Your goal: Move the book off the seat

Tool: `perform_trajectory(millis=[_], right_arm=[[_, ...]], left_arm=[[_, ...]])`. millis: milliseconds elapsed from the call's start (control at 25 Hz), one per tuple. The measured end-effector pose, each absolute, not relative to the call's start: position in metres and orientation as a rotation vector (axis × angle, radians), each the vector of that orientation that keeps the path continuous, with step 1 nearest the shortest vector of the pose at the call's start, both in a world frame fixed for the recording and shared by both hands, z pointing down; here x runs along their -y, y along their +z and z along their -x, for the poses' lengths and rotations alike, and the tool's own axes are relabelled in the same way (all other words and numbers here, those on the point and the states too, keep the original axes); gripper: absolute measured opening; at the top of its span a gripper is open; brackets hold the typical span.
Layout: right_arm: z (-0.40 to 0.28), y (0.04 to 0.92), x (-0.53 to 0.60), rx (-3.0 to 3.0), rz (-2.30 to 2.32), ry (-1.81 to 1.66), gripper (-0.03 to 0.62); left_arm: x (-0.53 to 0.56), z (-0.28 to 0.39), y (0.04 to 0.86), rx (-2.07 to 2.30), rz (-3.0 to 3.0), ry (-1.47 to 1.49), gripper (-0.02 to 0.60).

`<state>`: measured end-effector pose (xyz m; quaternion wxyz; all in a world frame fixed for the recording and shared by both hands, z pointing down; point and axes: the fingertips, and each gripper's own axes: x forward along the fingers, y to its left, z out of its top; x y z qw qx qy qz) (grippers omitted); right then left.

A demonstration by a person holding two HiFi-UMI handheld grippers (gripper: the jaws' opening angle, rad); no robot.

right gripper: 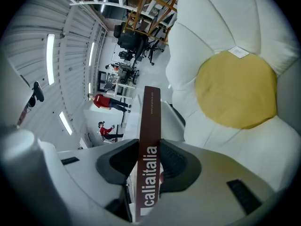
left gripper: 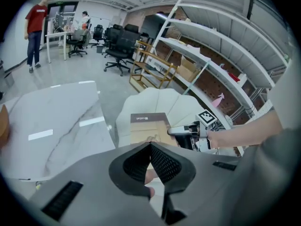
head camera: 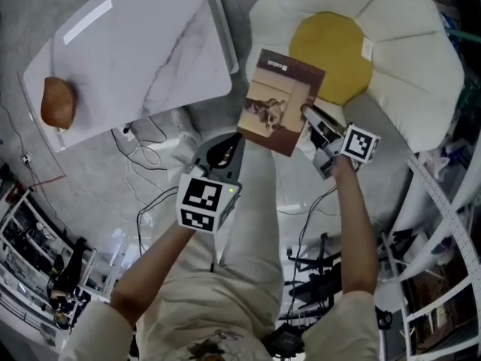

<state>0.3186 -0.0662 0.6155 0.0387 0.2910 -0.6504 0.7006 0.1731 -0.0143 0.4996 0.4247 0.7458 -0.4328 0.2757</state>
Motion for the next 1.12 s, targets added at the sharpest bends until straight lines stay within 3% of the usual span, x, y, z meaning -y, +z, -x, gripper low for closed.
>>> perform_trajectory(millis=[600,1120], right_arm=[[-0.187,0.549,0.081,2.166,-0.750,2.099,0.143],[-0.050,0.542,0.096,2.208,-0.624,2.037,0.143]], left_arm=[[0.008,-0.075,0.462,1.235,-1.821,0.591,0.012],[0.008,0.046,0.457,1.372,-1.740,0.492,0.012]])
